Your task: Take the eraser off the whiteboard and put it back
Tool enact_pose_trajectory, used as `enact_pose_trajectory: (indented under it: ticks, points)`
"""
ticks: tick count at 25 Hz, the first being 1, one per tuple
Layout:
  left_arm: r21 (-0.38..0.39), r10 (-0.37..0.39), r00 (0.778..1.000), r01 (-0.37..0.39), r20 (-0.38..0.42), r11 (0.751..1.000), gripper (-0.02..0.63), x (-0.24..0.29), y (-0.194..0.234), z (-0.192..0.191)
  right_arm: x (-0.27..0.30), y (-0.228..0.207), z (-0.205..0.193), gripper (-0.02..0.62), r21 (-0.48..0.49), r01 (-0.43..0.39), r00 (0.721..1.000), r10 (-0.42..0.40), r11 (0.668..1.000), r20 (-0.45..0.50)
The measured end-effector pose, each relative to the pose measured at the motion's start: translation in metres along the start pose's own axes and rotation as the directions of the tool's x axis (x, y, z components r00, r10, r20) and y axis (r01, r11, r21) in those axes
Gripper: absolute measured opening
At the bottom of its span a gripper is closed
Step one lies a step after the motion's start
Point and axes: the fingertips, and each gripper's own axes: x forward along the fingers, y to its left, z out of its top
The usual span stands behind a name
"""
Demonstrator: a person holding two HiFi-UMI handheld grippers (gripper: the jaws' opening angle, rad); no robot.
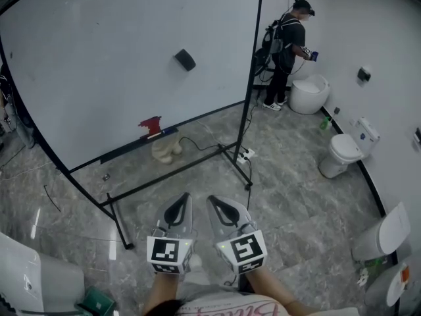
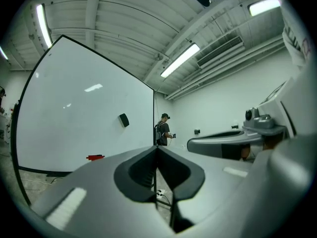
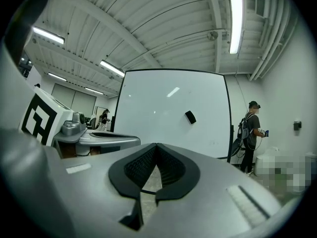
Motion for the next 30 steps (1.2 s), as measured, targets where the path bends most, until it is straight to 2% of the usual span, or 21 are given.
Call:
enact_pose_trajectory:
  ticks: [14,20,22,27,30]
  points:
    - [0.005,-0.065,0.998,0.065,0.014,0.998,0.0,0.101,0.085,0.009,0.123,-0.052,0.022,0.003,-0.012,0.077,0.996,-0.076,0.997,0.036]
    - [-0.012,-0.067,0.998,0.067,0.004,0.998,0.0,0.128,0.107,0.001,0.163,-0.072,0.035,0.003,-0.028,0.065,0.996,-0.063,0.997,0.067]
    - [-0.02,-0.063,0.998,0.063,0.0,0.998,0.0,0.137,0.114,0.0,0.18,-0.082,0.048,0.058,-0.043,0.05,0.995,-0.046,0.998,0.09]
    - [-0.028,-0.044,0.999,0.044,-0.007,0.999,0.0,0.161,0.132,-0.005,0.228,-0.115,0.076,0.101,-0.092,0.031,0.993,-0.019,0.995,0.12]
    - [-0.027,-0.032,0.999,0.032,-0.012,0.999,0.0,0.183,0.144,-0.006,0.264,-0.138,0.086,0.181,-0.106,0.014,0.994,-0.002,0.994,0.112]
